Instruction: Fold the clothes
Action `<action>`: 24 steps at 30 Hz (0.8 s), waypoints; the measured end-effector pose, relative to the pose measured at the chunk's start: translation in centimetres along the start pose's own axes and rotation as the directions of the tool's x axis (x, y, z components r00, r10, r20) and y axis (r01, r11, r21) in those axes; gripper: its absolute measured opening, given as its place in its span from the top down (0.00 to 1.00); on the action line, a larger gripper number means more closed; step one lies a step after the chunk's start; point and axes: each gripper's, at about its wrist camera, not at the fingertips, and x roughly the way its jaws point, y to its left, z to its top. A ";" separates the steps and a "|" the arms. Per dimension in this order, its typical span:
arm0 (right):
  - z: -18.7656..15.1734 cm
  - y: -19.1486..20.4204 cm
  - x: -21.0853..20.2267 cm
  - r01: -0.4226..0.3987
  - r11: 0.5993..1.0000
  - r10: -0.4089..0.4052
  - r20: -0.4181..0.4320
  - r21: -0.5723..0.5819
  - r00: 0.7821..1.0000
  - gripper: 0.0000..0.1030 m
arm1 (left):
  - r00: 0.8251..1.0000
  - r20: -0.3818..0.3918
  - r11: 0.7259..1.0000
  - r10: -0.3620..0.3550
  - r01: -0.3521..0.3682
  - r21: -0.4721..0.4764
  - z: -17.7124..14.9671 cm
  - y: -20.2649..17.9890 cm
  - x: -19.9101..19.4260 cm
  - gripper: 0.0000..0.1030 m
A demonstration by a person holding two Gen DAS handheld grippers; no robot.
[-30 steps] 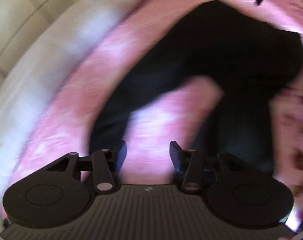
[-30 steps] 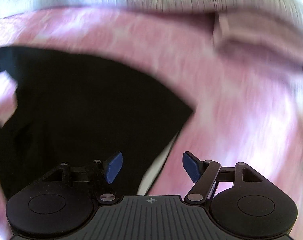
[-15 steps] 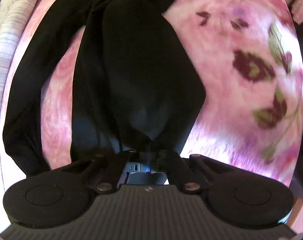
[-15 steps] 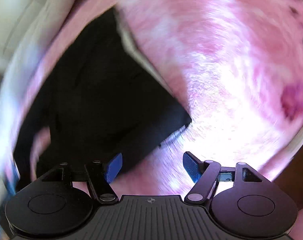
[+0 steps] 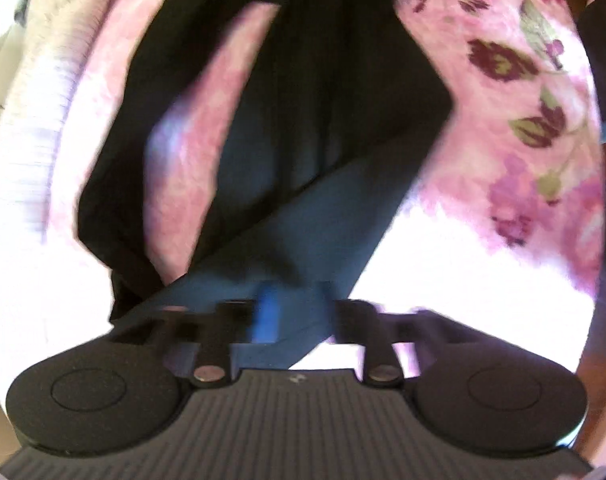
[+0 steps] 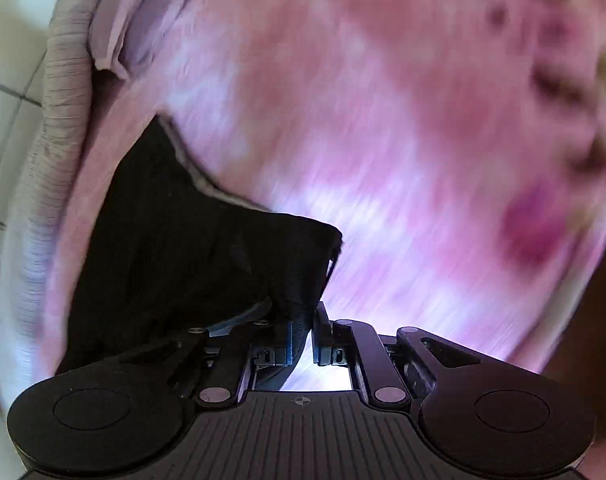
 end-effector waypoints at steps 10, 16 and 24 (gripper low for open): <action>-1.5 4.0 1.4 0.222 0.930 -0.228 0.013 -0.292 0.974 0.59 | 0.996 0.031 0.957 0.080 -0.086 0.277 -1.9 0.3 4.6 0.37; -4.7 5.1 1.4 0.208 0.905 -0.240 -0.042 -0.372 0.970 0.51 | 0.991 0.065 0.887 0.116 -0.133 0.441 -2.8 1.6 7.3 0.33; -8.2 7.3 2.8 0.184 0.871 -0.259 -0.107 -0.456 0.960 0.49 | 0.980 0.179 0.788 0.087 -0.178 0.590 -3.6 3.2 7.7 0.29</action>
